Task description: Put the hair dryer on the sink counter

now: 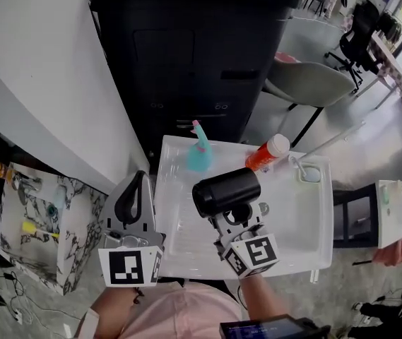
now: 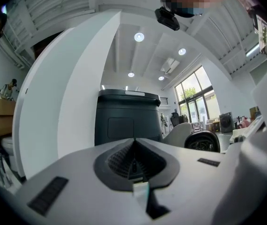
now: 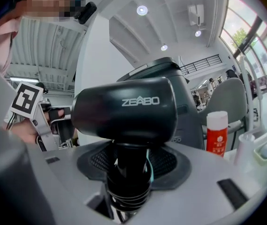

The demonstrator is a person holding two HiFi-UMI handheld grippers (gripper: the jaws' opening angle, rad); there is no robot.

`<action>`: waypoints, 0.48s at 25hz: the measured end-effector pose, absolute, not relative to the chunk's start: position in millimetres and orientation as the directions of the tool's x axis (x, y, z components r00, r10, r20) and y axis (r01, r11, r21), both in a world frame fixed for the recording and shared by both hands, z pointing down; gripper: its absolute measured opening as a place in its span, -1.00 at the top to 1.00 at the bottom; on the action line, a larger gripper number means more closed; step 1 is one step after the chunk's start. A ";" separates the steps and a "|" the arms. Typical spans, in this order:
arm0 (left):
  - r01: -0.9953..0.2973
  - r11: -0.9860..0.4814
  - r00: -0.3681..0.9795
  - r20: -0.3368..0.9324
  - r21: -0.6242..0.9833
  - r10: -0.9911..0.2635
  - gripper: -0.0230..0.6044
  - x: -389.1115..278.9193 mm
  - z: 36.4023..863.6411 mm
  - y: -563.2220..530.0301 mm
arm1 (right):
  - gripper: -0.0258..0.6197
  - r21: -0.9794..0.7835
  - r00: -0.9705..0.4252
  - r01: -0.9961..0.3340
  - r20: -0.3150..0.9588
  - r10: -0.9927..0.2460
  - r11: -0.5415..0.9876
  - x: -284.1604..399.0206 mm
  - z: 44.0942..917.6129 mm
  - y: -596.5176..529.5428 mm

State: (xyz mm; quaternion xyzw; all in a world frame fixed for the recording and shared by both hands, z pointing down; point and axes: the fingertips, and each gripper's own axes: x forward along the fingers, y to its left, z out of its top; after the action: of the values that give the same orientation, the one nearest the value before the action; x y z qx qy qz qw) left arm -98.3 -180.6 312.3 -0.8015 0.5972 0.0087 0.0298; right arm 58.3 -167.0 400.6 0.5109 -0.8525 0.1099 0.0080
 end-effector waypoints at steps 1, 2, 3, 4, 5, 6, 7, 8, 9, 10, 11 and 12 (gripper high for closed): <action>-0.959 -0.281 0.283 -0.040 -0.037 -0.958 0.89 -98.9 316.2 -181.6 | 0.26 -0.186 -0.481 -0.872 0.140 -0.866 0.454 57.9 408.3 -167.2; -0.960 -0.278 0.279 -0.030 -0.037 -0.960 0.89 -99.3 320.4 -182.6 | 0.26 -0.192 -0.483 -0.871 0.154 -0.862 0.453 57.7 416.1 -167.3; -0.961 -0.275 0.276 -0.020 -0.037 -0.961 0.89 -99.6 324.5 -183.5 | 0.26 -0.199 -0.484 -0.870 0.169 -0.859 0.451 57.6 424.2 -167.2; -0.961 -0.272 0.273 -0.013 -0.038 -0.962 0.89 -100.0 328.5 -184.3 | 0.26 -0.206 -0.485 -0.869 0.184 -0.855 0.449 57.3 432.5 -166.9; -0.962 -0.270 0.270 -0.006 -0.038 -0.963 0.89 -100.3 332.4 -185.1 | 0.26 -0.213 -0.487 -0.868 0.197 -0.851 0.448 56.8 440.6 -166.5; -0.963 -0.268 0.268 0.002 -0.039 -0.963 0.89 -100.6 336.4 -185.7 | 0.26 -0.219 -0.490 -0.867 0.210 -0.846 0.448 56.2 448.4 -166.1; -0.963 -0.266 0.266 0.011 -0.039 -0.964 0.89 -101.0 340.1 -186.1 | 0.26 -0.225 -0.493 -0.866 0.222 -0.841 0.447 55.5 455.8 -165.9; -0.964 -0.264 0.263 0.020 -0.039 -0.965 0.89 -101.4 343.7 -186.3 | 0.26 -0.232 -0.495 -0.864 0.236 -0.836 0.446 54.9 462.9 -165.6; -0.964 -0.262 0.261 0.030 -0.039 -0.965 0.89 -101.8 347.0 -186.5 | 0.26 -0.239 -0.496 -0.864 0.250 -0.831 0.444 54.5 469.6 -165.4; -0.965 -0.261 0.259 0.038 -0.038 -0.965 0.89 -102.2 350.0 -186.9 | 0.26 -0.247 -0.497 -0.863 0.264 -0.827 0.441 54.3 475.9 -165.2; -0.965 -0.260 0.258 0.044 -0.036 -0.965 0.89 -102.5 352.7 -187.6 | 0.26 -0.253 -0.498 -0.863 0.276 -0.822 0.437 54.3 481.6 -165.3; -0.965 -0.259 0.257 0.049 -0.035 -0.965 0.89 -102.7 355.0 -188.5 | 0.26 -0.260 -0.498 -0.863 0.288 -0.818 0.433 54.3 486.8 -165.4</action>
State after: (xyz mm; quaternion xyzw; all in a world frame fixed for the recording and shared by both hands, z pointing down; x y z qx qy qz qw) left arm -102.7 -188.5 355.0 -0.7928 0.6088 -0.0298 -0.0011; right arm 54.3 -165.4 486.8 0.4977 -0.8445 0.1889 0.0592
